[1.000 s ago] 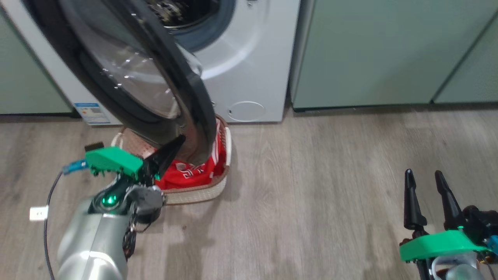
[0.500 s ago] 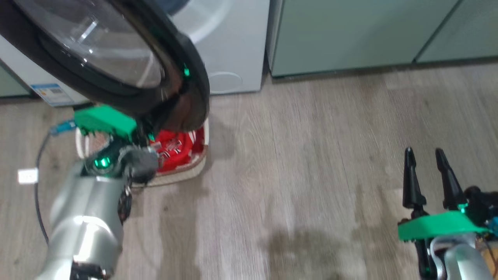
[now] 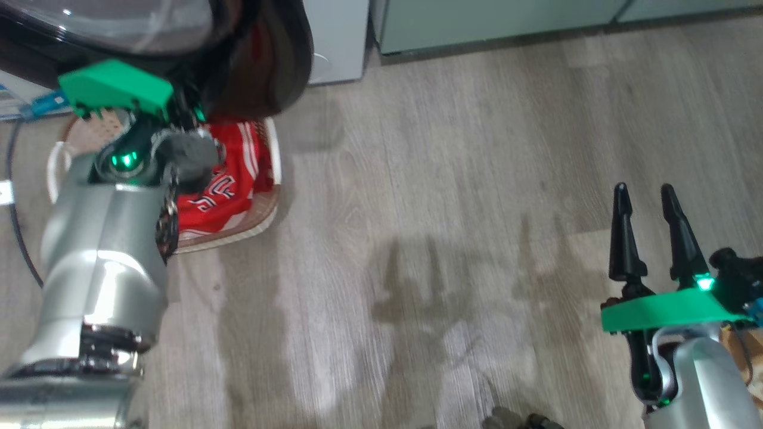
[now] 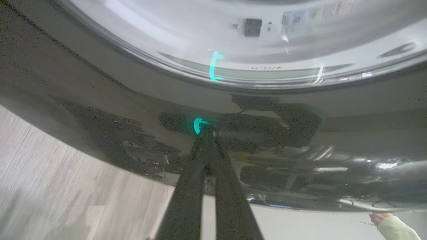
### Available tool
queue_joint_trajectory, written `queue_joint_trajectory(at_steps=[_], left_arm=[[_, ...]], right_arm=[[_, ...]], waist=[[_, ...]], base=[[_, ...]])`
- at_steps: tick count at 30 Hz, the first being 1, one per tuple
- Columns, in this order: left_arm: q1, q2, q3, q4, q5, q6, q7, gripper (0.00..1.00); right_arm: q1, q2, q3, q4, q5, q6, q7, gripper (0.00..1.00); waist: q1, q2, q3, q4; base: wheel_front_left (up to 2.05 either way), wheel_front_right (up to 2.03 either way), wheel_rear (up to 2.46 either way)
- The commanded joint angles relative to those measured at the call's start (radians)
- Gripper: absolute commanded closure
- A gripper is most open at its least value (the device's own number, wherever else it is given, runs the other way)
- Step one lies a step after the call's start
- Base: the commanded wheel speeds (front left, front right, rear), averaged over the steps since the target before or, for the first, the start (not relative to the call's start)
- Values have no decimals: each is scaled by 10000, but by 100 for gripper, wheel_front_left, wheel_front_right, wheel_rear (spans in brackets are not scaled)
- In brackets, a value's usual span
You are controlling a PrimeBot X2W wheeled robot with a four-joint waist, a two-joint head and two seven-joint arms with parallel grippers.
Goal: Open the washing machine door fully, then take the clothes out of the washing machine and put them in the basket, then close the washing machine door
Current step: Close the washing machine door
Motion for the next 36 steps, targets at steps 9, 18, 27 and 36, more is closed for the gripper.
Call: queue_joint_trajectory(at_steps=[9, 18, 27, 36], left_arm=[[-1335, 226, 286, -23, 163, -67, -998, 100], [-636, 12, 41, -221, 101, -67, -1130, 100], [1671, 78, 284, -383, -32, -67, -1674, 4], [3726, 768, 651, -467, 168, -67, -2335, 0]], right_arm=[[-363, -6, 239, -368, 198, -7, -63, 0], [-215, -6, 136, -245, 19, -7, -63, 0], [471, -5, -146, -94, -187, -7, -63, 0], [1095, -54, -208, -58, -225, -7, -63, 0]], waist=[[0, 0, 352, -232], [0, 0, -314, 167], [0, 0, -1997, 1035], [0, 0, -3234, 1745]], base=[[0, 0, 0], [0, 0, 0], [0, 0, 0], [0, 0, 0]])
